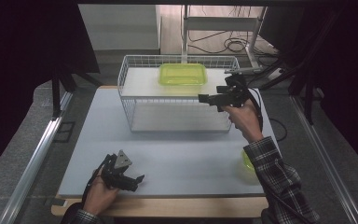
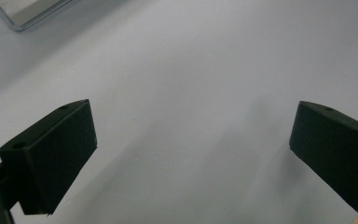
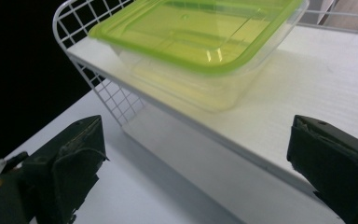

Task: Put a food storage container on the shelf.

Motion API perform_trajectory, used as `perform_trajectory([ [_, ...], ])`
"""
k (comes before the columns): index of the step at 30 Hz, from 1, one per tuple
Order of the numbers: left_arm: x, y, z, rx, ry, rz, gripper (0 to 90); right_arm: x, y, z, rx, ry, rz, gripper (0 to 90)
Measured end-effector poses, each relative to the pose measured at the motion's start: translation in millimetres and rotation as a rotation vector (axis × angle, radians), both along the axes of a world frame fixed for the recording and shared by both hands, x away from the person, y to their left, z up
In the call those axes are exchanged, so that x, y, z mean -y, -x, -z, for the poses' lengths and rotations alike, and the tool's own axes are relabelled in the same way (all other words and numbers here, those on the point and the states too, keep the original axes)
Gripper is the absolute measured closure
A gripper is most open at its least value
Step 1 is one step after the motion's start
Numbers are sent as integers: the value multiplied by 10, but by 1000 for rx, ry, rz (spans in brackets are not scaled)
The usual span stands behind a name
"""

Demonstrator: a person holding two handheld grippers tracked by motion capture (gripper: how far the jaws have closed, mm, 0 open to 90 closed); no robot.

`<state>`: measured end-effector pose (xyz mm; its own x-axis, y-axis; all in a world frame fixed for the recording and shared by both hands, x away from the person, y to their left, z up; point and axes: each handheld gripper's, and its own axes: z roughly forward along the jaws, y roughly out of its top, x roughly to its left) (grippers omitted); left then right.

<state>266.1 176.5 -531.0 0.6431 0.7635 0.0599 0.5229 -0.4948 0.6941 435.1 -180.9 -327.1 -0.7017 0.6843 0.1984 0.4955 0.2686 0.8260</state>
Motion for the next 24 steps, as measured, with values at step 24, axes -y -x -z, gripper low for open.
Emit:
perform_trajectory([
  [24, 1, 21, -32, 40, 51, 18, 0, 164, 584, 414, 47, 78, -71, 20],
])
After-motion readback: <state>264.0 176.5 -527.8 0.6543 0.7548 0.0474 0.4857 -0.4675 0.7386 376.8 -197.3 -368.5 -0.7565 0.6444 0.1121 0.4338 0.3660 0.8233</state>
